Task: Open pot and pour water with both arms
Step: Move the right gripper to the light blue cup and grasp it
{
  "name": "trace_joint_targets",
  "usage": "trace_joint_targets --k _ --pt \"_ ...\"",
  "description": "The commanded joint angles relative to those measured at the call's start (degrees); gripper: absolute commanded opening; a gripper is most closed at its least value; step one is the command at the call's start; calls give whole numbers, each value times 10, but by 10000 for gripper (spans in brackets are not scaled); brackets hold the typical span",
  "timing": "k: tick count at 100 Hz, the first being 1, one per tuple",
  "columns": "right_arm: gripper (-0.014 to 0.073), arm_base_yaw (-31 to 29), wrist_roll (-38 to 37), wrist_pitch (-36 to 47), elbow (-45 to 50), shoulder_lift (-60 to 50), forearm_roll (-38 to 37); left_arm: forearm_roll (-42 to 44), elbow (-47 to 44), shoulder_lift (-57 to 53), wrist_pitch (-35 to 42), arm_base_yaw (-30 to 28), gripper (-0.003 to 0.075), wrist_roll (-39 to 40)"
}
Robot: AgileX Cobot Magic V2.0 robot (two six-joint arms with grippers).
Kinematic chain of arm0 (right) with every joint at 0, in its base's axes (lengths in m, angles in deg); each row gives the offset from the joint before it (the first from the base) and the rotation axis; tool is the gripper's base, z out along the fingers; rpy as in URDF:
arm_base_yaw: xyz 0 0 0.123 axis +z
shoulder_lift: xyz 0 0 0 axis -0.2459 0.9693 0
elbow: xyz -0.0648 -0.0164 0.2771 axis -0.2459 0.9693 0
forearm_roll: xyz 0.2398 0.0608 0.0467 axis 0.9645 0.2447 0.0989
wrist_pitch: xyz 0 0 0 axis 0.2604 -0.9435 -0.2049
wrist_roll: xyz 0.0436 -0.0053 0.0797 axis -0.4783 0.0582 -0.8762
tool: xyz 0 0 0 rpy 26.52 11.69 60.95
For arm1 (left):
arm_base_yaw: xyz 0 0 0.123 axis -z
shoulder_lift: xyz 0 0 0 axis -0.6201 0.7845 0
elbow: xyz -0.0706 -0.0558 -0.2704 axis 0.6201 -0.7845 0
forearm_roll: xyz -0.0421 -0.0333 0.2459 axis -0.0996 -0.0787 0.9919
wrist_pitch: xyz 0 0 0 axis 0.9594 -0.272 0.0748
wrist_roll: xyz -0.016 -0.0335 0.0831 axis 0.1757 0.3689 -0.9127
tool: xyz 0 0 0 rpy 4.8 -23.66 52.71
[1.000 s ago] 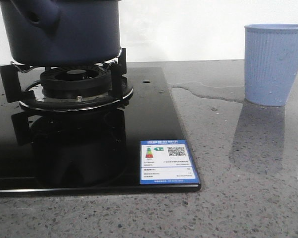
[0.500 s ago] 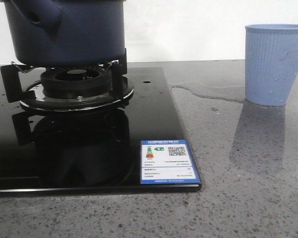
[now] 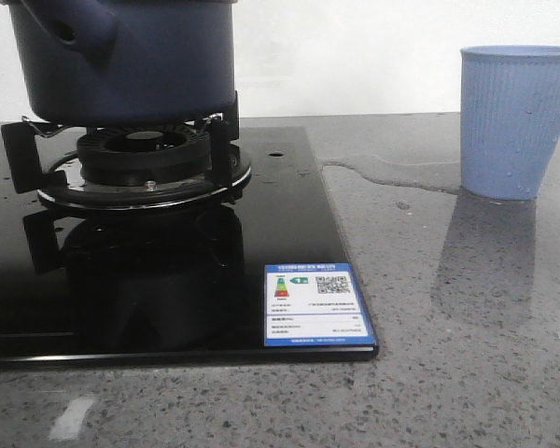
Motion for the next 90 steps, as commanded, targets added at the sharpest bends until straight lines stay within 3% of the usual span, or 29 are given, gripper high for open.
trace_joint_targets --k 1,37,68,90 --pt "641 -1 9 62 4 8 -8 -57 24 -46 -12 -3 292 -1" --pt "641 2 33 250 165 18 -25 -93 24 -107 -12 -3 292 1" --pt "641 92 33 364 172 95 -25 -98 24 -107 -13 -3 292 1" --pt "641 125 31 445 172 161 -16 -98 24 -107 -27 -3 292 1"
